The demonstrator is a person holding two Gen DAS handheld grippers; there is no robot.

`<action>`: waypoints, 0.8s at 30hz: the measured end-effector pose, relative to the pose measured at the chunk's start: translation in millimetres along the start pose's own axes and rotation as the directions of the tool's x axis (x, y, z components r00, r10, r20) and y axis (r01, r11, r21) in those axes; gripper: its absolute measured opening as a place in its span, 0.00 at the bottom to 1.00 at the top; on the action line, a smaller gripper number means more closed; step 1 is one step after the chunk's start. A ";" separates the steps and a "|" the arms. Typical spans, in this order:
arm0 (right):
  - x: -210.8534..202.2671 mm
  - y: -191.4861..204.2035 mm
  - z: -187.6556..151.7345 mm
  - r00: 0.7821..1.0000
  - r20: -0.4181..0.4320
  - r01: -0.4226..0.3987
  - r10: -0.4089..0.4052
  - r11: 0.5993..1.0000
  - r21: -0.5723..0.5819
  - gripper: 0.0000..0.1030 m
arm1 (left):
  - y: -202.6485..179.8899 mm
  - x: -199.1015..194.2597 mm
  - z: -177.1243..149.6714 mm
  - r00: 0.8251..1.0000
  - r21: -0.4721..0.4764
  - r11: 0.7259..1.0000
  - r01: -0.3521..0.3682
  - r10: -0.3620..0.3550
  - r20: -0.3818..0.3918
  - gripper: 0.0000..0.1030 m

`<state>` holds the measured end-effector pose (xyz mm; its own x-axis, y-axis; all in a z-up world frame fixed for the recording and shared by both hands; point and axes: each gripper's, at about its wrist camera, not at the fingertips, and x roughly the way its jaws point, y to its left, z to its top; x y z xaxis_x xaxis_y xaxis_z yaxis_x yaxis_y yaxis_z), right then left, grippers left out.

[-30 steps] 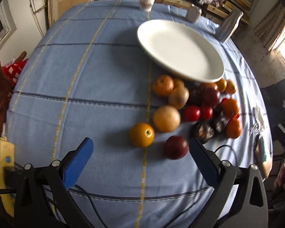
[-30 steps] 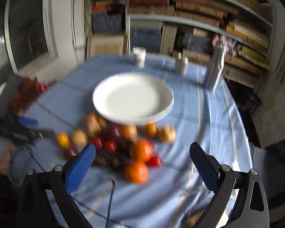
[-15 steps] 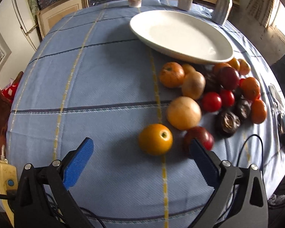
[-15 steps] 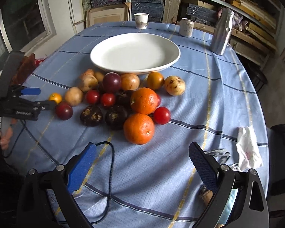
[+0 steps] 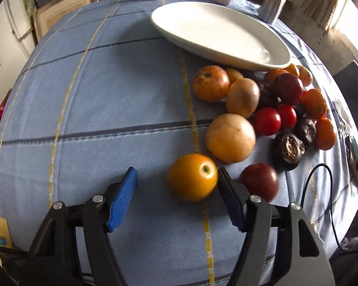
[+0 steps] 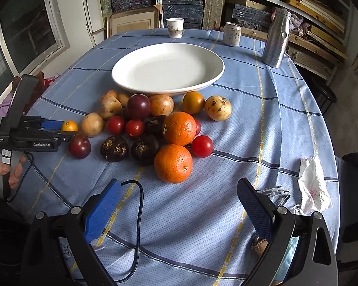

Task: Organize fruits
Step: 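Grasp the small yellow-orange fruit with the left tool while the right tool approaches the large orange, then carry the yellow fruit and orange onto the white plate while both tools release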

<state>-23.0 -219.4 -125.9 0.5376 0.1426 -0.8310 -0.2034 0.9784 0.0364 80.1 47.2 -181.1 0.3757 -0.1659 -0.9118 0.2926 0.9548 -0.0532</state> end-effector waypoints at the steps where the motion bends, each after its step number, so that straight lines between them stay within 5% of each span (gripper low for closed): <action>1: 1.5 -0.6 0.6 1.000 -0.004 -0.004 0.004 1.000 0.003 0.86 | -1.9 0.3 0.9 1.000 0.005 1.000 -0.002 0.002 0.004 0.62; 7: 17.1 -10.9 0.9 0.997 -0.057 -0.059 0.061 0.998 0.038 0.48 | -3.2 -1.4 2.9 0.999 -0.018 0.999 0.034 -0.034 0.017 0.36; 19: 49.2 -23.0 4.5 0.981 -0.097 -0.167 0.167 0.986 0.008 0.48 | -4.3 -50.7 -25.7 0.998 -0.186 0.983 -0.006 0.018 0.063 0.36; 24: 62.3 -14.4 11.9 0.976 -0.095 -0.194 0.195 0.981 0.020 0.49 | 0.4 -68.2 -32.1 0.996 -0.185 0.983 0.007 0.010 0.091 0.36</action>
<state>23.2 -222.9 -171.6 0.4076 0.3156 -0.8569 -0.2870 0.9351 0.2079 26.4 66.7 -132.0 0.4567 -0.1784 -0.8715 0.1279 0.9827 -0.1342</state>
